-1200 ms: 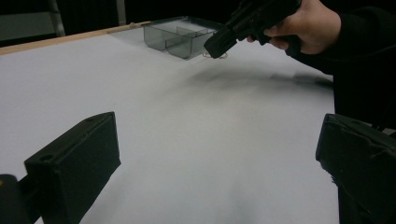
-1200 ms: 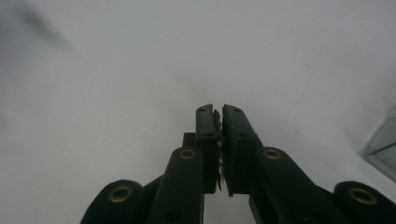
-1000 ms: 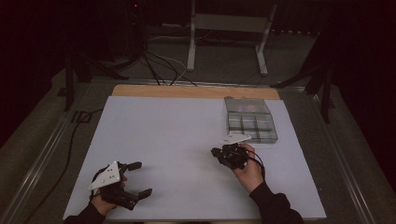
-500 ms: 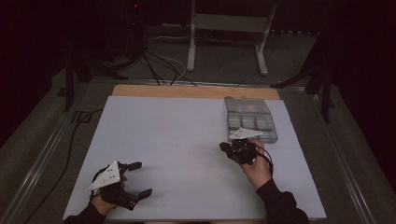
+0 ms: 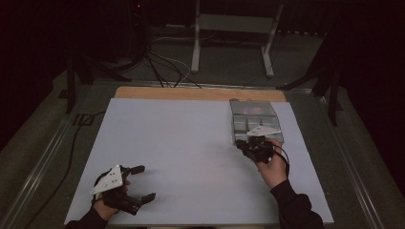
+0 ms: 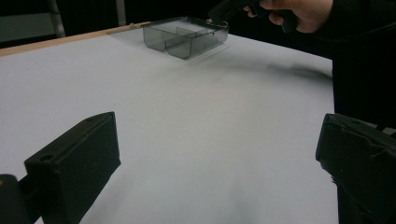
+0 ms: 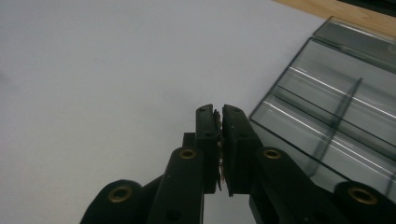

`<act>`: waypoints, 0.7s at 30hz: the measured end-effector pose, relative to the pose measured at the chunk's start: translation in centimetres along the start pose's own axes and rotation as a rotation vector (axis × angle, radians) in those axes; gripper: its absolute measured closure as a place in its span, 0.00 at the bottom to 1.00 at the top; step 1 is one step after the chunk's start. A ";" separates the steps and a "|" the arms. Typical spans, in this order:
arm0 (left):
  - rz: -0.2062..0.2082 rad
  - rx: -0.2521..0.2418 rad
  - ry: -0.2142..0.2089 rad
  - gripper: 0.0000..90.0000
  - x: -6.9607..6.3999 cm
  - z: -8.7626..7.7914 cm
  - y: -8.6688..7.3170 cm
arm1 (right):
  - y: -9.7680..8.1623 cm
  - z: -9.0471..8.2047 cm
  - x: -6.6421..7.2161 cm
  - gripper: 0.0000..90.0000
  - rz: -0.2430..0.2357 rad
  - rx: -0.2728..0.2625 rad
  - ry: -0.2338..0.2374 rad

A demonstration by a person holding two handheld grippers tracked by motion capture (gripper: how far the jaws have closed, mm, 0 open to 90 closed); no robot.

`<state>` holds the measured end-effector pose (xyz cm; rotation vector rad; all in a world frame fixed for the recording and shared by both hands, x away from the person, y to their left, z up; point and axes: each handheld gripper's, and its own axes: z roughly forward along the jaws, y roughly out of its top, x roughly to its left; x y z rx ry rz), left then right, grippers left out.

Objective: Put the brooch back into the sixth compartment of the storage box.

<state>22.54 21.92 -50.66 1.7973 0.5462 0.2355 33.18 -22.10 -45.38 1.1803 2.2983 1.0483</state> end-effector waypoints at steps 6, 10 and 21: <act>0.000 -0.001 0.000 0.01 0.0 0.0 0.0 | 0.0 -0.4 -1.0 0.95 0.023 -0.007 -0.019; 0.000 -0.001 0.001 0.01 0.0 0.0 0.0 | 0.0 -0.6 -1.7 0.95 0.033 -0.005 -0.033; 0.000 0.001 0.002 0.01 0.1 0.0 0.0 | -0.6 -1.0 -3.5 0.95 0.068 -0.003 -0.074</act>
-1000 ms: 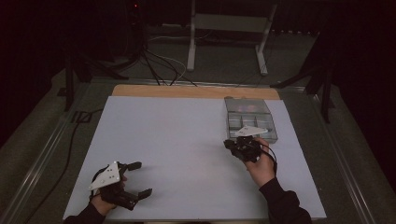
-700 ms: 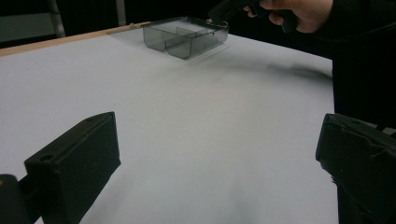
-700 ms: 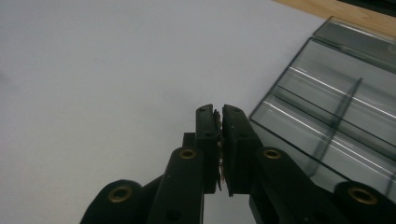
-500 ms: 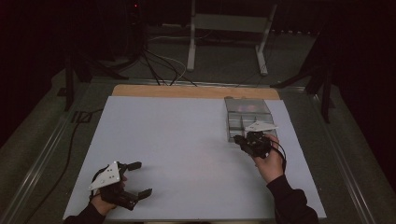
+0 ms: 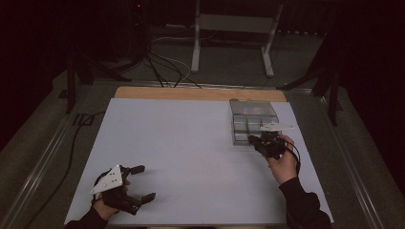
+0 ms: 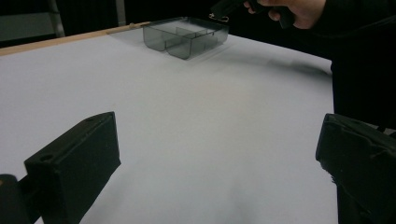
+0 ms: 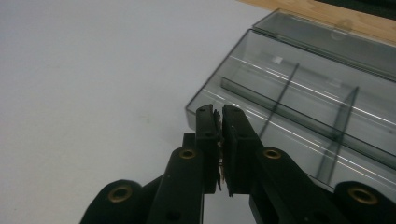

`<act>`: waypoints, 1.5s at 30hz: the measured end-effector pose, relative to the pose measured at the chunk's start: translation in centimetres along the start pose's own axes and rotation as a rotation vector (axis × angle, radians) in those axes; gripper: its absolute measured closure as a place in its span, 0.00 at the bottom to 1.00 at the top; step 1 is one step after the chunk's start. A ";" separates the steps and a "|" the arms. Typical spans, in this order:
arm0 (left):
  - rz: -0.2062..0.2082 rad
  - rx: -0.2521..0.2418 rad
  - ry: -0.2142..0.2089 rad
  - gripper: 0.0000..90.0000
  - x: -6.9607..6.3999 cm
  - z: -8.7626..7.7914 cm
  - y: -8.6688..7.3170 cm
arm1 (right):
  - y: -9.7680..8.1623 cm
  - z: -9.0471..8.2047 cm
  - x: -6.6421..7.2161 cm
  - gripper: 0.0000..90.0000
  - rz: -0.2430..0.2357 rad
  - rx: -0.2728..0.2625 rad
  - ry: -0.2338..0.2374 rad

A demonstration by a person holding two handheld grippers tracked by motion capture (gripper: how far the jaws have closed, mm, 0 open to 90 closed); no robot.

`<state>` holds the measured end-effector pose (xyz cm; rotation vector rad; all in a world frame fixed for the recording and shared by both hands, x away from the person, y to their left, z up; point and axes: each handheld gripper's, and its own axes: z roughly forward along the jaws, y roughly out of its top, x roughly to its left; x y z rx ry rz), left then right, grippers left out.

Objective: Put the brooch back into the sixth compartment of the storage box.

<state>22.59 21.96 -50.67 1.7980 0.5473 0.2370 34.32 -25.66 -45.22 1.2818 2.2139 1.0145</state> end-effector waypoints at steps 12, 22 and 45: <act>-0.001 0.000 0.001 0.01 0.0 0.0 0.0 | -0.6 -0.4 -2.4 0.95 0.054 -0.005 -0.045; -0.001 0.001 0.001 0.01 0.0 0.0 0.0 | -0.6 -0.5 -4.4 0.95 0.083 0.008 -0.093; -0.001 0.000 0.003 0.01 0.0 -0.1 0.0 | -0.6 0.8 -7.5 0.95 0.156 0.041 -0.161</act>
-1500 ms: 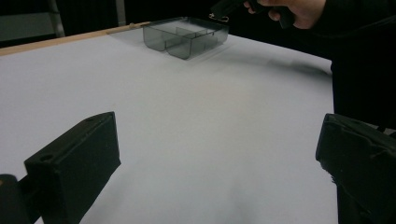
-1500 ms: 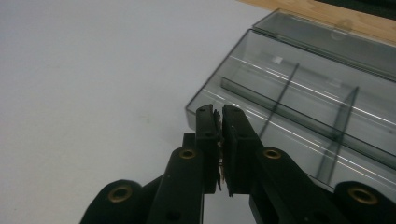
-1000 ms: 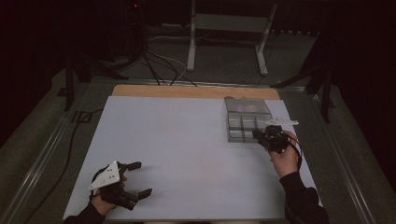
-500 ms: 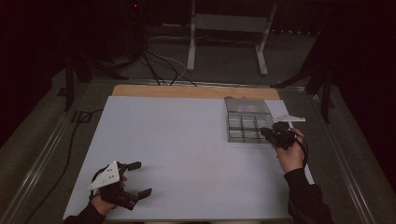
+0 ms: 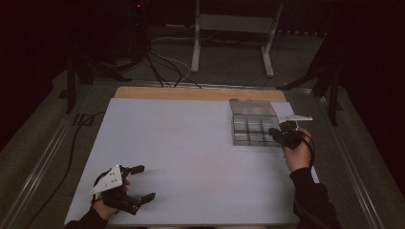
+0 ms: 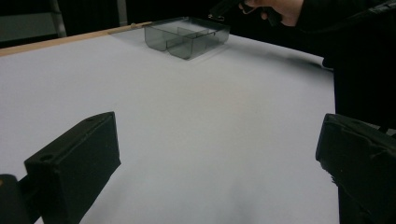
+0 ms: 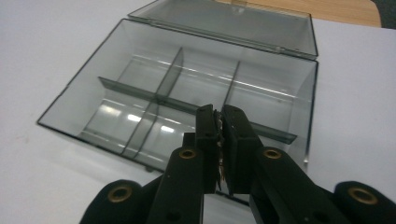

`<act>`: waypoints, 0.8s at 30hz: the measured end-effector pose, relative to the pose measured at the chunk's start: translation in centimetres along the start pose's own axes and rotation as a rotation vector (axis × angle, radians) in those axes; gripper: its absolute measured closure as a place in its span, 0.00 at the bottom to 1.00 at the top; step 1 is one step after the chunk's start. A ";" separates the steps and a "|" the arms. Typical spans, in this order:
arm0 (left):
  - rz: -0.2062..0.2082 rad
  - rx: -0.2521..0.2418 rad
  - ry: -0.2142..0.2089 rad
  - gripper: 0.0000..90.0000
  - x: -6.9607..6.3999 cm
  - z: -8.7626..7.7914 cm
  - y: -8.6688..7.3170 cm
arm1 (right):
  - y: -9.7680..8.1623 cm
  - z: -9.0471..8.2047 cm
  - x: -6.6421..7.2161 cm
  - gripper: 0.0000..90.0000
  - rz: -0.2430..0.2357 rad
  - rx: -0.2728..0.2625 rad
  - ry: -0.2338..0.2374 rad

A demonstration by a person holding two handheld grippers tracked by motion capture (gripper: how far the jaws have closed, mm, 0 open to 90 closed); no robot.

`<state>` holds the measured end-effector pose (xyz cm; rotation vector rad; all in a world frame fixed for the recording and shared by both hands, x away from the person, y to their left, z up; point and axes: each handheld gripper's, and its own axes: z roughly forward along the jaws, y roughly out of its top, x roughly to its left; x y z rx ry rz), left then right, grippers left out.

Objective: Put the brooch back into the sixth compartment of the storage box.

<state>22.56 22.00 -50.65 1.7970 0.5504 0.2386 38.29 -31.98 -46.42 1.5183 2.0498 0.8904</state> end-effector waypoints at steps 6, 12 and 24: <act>0.001 0.001 0.001 0.01 0.0 0.0 0.0 | 0.1 0.6 -0.6 0.95 0.019 0.015 -0.014; 0.002 0.002 0.004 0.01 0.0 0.0 0.0 | 0.1 1.1 -1.0 0.95 0.034 0.031 -0.023; 0.001 0.002 0.007 0.01 0.0 0.0 0.0 | -0.1 1.9 -1.5 0.94 0.048 0.067 -0.028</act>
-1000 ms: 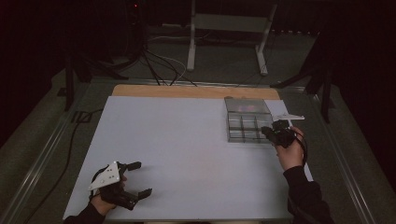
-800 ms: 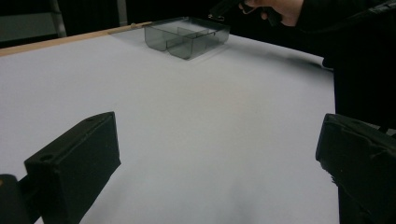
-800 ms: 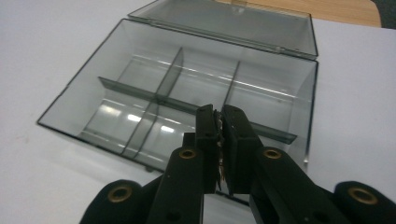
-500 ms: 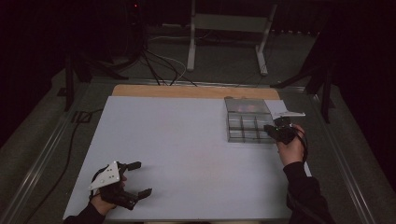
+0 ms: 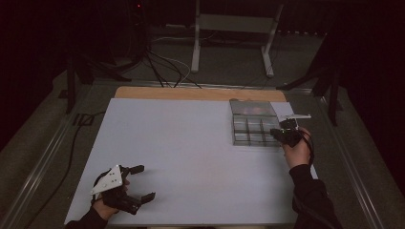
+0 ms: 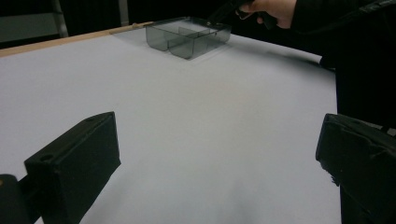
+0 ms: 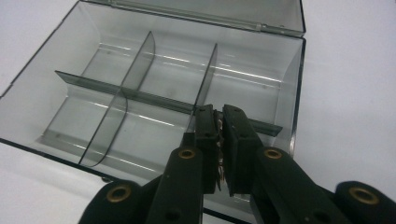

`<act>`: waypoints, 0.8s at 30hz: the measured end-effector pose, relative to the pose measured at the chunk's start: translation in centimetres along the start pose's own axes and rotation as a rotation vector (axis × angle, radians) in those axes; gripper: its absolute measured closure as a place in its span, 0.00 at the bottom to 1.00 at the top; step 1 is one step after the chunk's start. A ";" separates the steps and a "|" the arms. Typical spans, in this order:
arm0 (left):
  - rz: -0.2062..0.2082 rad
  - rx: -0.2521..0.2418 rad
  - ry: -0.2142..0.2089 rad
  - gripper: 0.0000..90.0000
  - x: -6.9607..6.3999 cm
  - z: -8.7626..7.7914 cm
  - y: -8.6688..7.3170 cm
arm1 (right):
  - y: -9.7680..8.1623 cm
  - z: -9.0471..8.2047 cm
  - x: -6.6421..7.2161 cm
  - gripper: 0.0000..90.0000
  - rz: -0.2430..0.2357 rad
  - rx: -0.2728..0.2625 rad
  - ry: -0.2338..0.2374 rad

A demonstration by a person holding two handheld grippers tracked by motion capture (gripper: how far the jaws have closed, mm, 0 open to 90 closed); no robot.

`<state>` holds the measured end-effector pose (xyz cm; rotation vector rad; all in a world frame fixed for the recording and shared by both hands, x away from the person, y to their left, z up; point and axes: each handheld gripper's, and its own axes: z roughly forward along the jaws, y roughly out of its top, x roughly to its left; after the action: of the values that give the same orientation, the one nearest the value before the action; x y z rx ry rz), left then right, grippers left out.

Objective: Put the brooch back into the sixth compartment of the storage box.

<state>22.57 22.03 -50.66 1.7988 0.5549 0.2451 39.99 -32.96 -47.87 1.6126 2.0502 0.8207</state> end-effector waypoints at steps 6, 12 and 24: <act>0.000 -0.002 0.001 0.01 0.0 0.0 0.0 | 0.0 0.4 0.0 0.94 0.001 0.021 0.003; 0.000 0.000 0.002 0.01 0.0 0.0 0.0 | -0.1 0.5 -0.1 0.87 0.005 0.022 0.008; 0.002 0.002 0.003 0.01 0.0 0.1 0.0 | -0.1 -1.2 0.2 0.29 0.034 -0.067 0.126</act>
<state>22.56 21.96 -50.67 1.8012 0.5551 0.2489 39.16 -33.04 -47.03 1.6006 2.0613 1.0165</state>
